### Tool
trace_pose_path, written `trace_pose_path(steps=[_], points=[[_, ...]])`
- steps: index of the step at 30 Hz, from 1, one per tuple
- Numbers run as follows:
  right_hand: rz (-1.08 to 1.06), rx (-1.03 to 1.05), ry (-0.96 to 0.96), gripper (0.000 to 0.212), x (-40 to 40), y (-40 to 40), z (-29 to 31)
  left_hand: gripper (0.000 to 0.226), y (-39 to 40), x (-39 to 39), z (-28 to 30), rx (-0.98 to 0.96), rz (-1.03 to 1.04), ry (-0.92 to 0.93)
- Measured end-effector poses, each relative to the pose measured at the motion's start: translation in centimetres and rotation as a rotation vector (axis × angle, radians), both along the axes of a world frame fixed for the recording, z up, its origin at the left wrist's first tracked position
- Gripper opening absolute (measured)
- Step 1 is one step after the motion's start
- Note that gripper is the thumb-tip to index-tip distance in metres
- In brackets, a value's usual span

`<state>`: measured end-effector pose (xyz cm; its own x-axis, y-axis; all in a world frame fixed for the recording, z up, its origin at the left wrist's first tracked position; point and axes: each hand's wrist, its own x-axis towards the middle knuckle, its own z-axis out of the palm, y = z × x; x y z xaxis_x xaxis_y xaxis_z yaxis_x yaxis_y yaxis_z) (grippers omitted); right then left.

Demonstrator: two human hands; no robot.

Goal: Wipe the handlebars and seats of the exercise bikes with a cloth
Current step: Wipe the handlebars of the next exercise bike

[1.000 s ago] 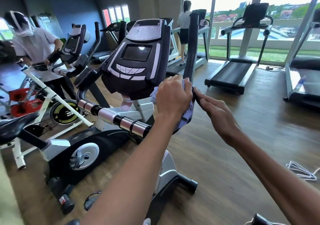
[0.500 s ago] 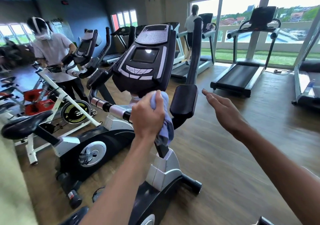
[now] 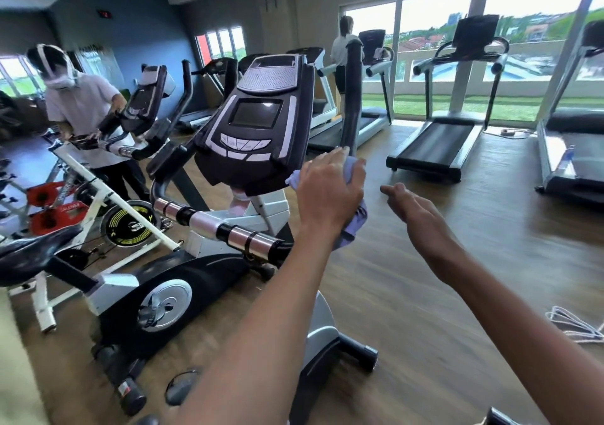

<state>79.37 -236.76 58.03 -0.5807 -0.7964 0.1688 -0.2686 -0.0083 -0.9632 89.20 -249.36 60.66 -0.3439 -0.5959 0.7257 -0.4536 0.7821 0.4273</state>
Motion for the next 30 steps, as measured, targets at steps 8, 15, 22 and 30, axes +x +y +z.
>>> trace_pose_path(steps=[8,15,22,30], points=[[0.060,-0.018,0.026,0.051,1.8,-0.2,0.1,0.044,1.1,2.1,-2.2,-0.030,-0.001,-0.037],[0.067,-0.034,0.058,0.036,2.8,0.7,1.3,0.031,2.0,1.1,-1.5,-0.015,0.066,0.087],[-0.041,-0.027,0.582,0.048,5.0,-2.0,2.9,0.031,1.3,11.1,-8.4,-0.050,0.013,0.466],[-0.001,0.359,1.213,0.066,4.7,-7.8,3.2,0.037,-1.5,9.1,-9.7,-0.294,0.139,0.021]])
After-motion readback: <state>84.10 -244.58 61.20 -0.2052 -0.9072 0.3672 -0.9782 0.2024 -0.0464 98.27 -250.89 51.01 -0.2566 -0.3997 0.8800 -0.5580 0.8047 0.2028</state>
